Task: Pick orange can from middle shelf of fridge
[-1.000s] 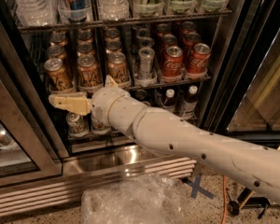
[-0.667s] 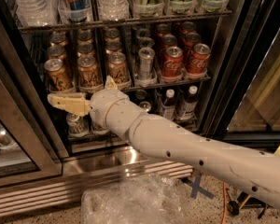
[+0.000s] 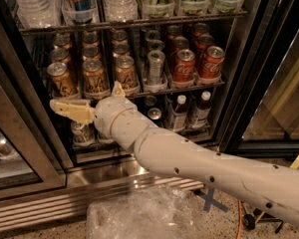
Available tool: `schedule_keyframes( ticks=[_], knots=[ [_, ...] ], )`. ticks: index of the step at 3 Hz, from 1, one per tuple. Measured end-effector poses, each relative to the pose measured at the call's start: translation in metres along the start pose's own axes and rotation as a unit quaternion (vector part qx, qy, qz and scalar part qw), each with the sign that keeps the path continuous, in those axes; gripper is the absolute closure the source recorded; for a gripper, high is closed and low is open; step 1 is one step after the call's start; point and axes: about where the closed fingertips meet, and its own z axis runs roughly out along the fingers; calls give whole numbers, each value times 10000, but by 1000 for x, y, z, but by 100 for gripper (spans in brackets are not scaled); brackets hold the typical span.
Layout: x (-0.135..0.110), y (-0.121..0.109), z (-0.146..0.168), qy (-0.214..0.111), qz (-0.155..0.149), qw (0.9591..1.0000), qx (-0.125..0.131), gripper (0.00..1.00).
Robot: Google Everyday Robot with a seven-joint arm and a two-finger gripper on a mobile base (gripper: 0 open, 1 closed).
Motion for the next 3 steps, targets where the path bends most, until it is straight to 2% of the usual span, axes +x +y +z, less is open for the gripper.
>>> schedule_keyframes(
  ticks=[1, 2, 3],
  knots=[
    [-3, -4, 1, -87, 113, 9998, 121, 0],
    [21, -22, 5, 115, 110, 9994, 313, 0],
    [21, -22, 6, 115, 110, 9994, 313, 0]
  ],
)
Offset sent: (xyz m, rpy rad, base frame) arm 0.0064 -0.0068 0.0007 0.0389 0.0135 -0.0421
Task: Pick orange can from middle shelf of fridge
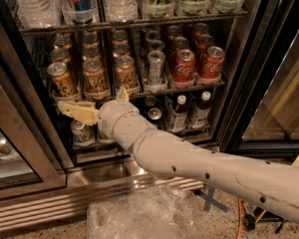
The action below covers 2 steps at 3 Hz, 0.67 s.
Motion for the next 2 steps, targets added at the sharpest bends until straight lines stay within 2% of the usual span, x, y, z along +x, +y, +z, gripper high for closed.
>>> schedule_keyframes(
  ticks=[1, 2],
  knots=[
    [-1, -3, -1, -142, 149, 9998, 81, 0],
    [-1, -2, -1, -140, 143, 9998, 78, 0]
  ],
)
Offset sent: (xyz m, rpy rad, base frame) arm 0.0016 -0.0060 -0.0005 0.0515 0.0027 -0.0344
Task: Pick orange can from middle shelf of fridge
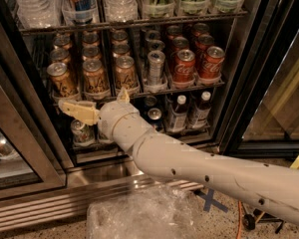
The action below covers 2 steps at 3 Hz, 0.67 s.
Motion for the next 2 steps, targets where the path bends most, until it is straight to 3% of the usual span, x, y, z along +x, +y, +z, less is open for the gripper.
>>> schedule_keyframes(
  ticks=[1, 2],
  knots=[
    [-2, 6, 3, 490, -390, 9973, -392, 0],
    [1, 7, 3, 369, -179, 9987, -296, 0]
  ],
)
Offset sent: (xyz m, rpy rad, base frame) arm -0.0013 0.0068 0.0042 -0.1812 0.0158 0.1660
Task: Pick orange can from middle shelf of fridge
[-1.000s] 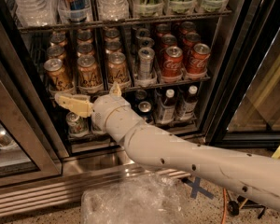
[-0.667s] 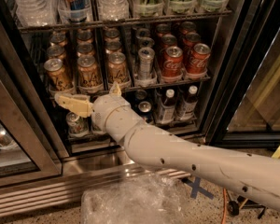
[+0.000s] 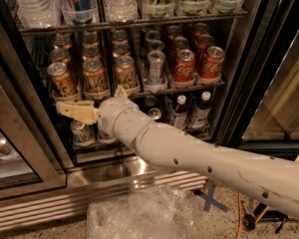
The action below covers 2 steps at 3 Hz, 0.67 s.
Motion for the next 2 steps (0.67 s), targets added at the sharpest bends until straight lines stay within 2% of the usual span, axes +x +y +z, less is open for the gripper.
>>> schedule_keyframes(
  ticks=[1, 2],
  knots=[
    [0, 0, 0, 0, 0, 10000, 0, 0],
    [3, 1, -1, -239, 205, 9995, 71, 0]
  ],
)
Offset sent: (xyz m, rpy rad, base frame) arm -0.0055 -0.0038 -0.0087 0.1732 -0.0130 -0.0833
